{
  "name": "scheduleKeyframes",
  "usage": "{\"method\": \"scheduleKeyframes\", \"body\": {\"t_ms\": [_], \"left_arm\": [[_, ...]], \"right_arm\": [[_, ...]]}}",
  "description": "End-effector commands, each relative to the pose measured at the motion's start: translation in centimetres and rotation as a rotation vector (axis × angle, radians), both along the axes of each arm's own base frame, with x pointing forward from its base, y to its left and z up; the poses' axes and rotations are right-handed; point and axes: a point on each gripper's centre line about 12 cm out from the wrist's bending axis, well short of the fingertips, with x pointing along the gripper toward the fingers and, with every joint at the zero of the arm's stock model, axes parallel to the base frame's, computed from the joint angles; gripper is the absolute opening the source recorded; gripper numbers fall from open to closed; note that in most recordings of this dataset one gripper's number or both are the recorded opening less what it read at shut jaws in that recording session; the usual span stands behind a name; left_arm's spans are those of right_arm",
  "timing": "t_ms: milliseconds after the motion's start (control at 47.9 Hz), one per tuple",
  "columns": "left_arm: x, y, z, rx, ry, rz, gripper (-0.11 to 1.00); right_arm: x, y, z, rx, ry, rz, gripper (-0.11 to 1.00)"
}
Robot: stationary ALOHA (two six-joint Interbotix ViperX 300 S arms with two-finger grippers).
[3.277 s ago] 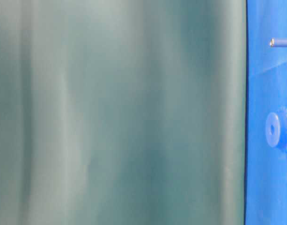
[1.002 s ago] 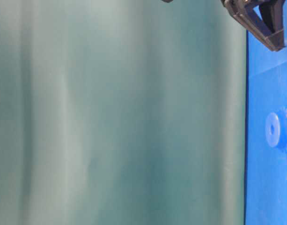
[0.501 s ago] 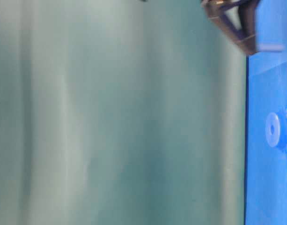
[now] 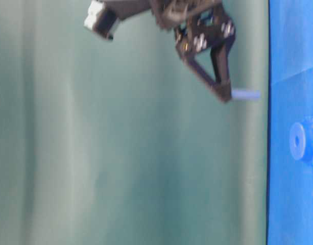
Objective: Insert the shaft placed at a random location into the center hole of the small gear at another random location.
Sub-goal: 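Lift the shaft and carry it left over the blue gear's hole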
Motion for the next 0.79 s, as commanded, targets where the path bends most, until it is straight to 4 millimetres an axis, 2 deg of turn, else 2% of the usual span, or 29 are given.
{"method": "scheduleKeyframes", "body": {"t_ms": [0, 188, 334, 605, 772], "left_arm": [[0.2, 0.0, 0.2, 0.0, -0.003, 0.0, 0.02], [0.2, 0.0, 0.2, 0.0, -0.002, -0.002, 0.02], [0.2, 0.0, 0.1, -0.002, 0.0, 0.0, 0.02], [0.2, 0.0, 0.0, -0.02, 0.006, -0.002, 0.02], [0.2, 0.0, -0.1, -0.021, 0.012, -0.002, 0.02]], "right_arm": [[1.7, -0.4, 1.4, -0.01, -0.039, 0.001, 0.03], [4.5, -0.8, 1.0, -0.008, -0.024, 0.01, 0.03], [5.8, -1.1, 0.3, -0.007, -0.016, 0.01, 0.03], [6.6, -1.1, -2.5, 0.021, 0.031, 0.001, 0.03], [6.5, -1.1, -3.2, 0.024, 0.043, -0.002, 0.03]]}}
